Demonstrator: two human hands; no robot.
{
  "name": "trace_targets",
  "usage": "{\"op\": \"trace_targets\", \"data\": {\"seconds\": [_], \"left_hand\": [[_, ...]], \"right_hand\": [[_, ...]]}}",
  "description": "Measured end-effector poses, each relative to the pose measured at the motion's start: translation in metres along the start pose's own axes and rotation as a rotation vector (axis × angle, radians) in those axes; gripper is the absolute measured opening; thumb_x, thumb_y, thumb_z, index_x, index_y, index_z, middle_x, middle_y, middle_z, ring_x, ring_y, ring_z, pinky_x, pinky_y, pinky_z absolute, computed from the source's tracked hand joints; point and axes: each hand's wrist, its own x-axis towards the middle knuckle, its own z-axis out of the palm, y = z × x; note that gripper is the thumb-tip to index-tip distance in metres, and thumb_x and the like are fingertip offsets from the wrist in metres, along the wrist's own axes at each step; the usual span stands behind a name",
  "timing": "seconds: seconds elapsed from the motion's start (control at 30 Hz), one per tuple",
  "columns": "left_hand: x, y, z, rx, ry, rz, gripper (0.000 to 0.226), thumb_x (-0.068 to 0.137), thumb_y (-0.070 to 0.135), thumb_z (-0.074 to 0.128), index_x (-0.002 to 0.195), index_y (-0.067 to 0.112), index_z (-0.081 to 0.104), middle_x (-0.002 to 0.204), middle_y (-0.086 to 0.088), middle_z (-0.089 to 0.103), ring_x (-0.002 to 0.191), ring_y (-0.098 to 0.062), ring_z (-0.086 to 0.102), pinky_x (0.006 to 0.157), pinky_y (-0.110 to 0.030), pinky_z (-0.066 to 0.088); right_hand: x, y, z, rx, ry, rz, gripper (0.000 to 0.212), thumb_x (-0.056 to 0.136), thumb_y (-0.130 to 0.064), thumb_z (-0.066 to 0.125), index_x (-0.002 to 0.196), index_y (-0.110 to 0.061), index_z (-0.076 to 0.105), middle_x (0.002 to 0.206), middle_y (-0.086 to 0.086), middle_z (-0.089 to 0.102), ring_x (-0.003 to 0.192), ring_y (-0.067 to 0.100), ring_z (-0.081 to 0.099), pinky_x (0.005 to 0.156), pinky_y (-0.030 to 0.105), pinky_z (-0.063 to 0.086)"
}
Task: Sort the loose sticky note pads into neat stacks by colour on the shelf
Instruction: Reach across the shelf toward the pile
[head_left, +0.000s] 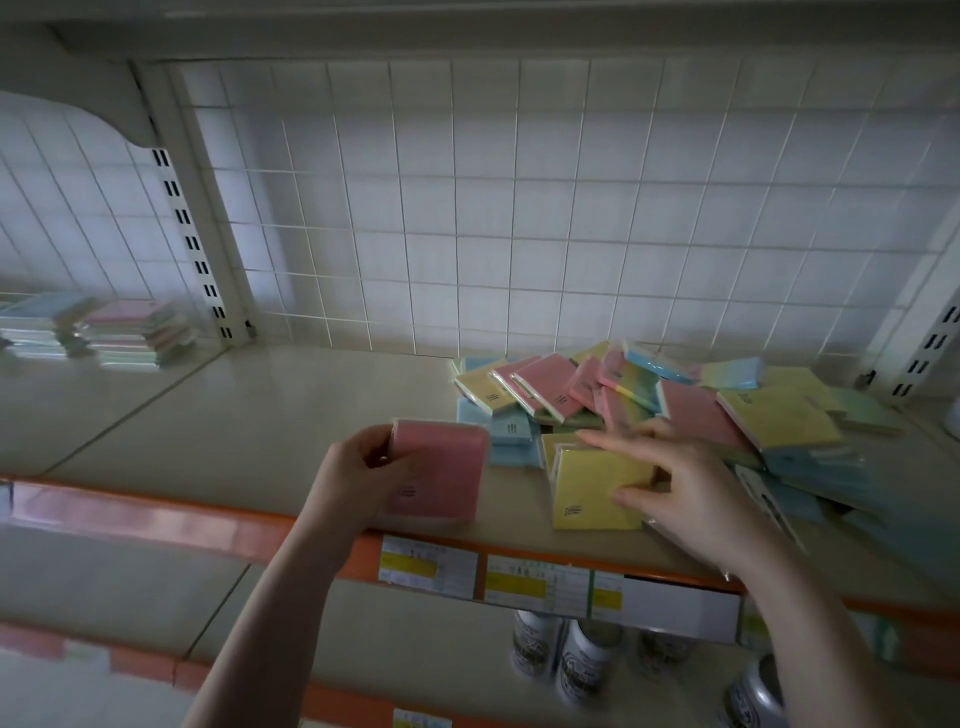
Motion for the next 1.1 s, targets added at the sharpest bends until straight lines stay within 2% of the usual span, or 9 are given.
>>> {"op": "trace_targets", "data": {"seconds": [0.07,0.17,0.3,0.37,0.5,0.7,0.8,0.93,1.1], "left_hand": [[-0.002,-0.001,0.001,0.015,0.004,0.018,0.01,0.08,0.006,0.071,0.082,0.016,0.071,0.079,-0.008,0.069,0.073,-0.018,0.062,0.071,-0.035,0.05],[-0.002,-0.005,0.002,0.11,0.004,0.052,0.008,0.081,0.014,0.073,0.082,0.011,0.066,0.076,-0.01,0.064,0.071,-0.019,0.057,0.068,-0.036,0.047],[-0.003,-0.005,0.009,0.256,-0.025,0.083,0.01,0.088,0.017,0.065,0.081,0.015,0.059,0.073,-0.003,0.061,0.067,-0.016,0.055,0.061,-0.026,0.045],[-0.004,-0.003,0.013,0.276,-0.014,0.105,0.01,0.09,0.017,0.061,0.082,0.019,0.056,0.073,0.002,0.06,0.065,-0.012,0.055,0.054,-0.017,0.044],[-0.006,0.003,0.009,0.156,0.052,0.107,0.013,0.094,0.013,0.055,0.082,0.012,0.05,0.068,-0.001,0.047,0.052,-0.008,0.049,0.041,-0.023,0.044],[-0.009,0.006,-0.024,-0.05,0.154,0.08,0.007,0.095,0.013,0.053,0.089,0.009,0.052,0.07,-0.007,0.046,0.045,-0.007,0.049,0.034,-0.024,0.042],[-0.009,0.004,-0.051,-0.07,0.164,0.074,0.009,0.095,0.015,0.053,0.094,0.006,0.054,0.074,-0.011,0.046,0.051,-0.013,0.048,0.036,-0.025,0.042],[-0.004,-0.004,-0.099,-0.098,0.211,0.098,0.008,0.094,0.012,0.054,0.09,0.005,0.055,0.071,-0.012,0.045,0.046,-0.012,0.046,0.034,-0.024,0.039],[0.016,-0.024,-0.183,-0.159,0.257,0.084,0.01,0.093,0.007,0.054,0.083,0.007,0.057,0.061,-0.008,0.045,0.037,-0.012,0.044,0.032,-0.022,0.035]], "right_hand": [[-0.004,0.0,0.001,0.012,0.011,0.011,0.07,0.076,-0.012,0.075,0.121,-0.055,0.044,0.121,-0.021,0.053,0.104,0.003,0.057,0.087,0.017,0.048],[-0.007,0.003,0.008,0.031,0.054,0.079,0.052,0.076,-0.019,0.076,0.113,-0.04,0.047,0.109,-0.014,0.059,0.087,-0.001,0.058,0.065,0.019,0.053],[-0.005,0.004,0.013,0.02,0.105,0.085,0.042,0.078,-0.028,0.074,0.114,-0.025,0.052,0.097,-0.011,0.06,0.084,0.007,0.059,0.064,0.023,0.051],[-0.002,0.001,0.016,0.104,0.121,0.081,0.039,0.079,-0.026,0.074,0.11,-0.027,0.051,0.097,-0.015,0.059,0.085,0.001,0.057,0.066,0.013,0.044],[0.005,-0.01,0.023,0.378,0.147,0.143,0.026,0.082,-0.02,0.07,0.094,-0.033,0.051,0.087,-0.021,0.061,0.074,-0.012,0.059,0.06,0.007,0.044],[0.021,-0.037,0.039,0.64,0.219,0.254,0.011,0.089,-0.015,0.061,0.097,-0.021,0.055,0.087,-0.006,0.063,0.071,-0.003,0.062,0.058,0.013,0.049],[0.036,-0.055,0.056,0.606,0.219,0.295,0.02,0.088,-0.017,0.061,0.103,-0.004,0.057,0.098,0.016,0.064,0.091,0.032,0.062,0.075,0.036,0.049],[0.06,-0.094,0.09,0.678,0.274,0.335,0.025,0.088,-0.011,0.06,0.103,0.007,0.054,0.105,0.031,0.055,0.098,0.044,0.054,0.071,0.036,0.04],[0.094,-0.157,0.155,0.707,0.314,0.37,0.015,0.091,-0.019,0.055,0.085,-0.009,0.047,0.075,0.011,0.049,0.061,0.023,0.049,0.047,0.026,0.033]]}}
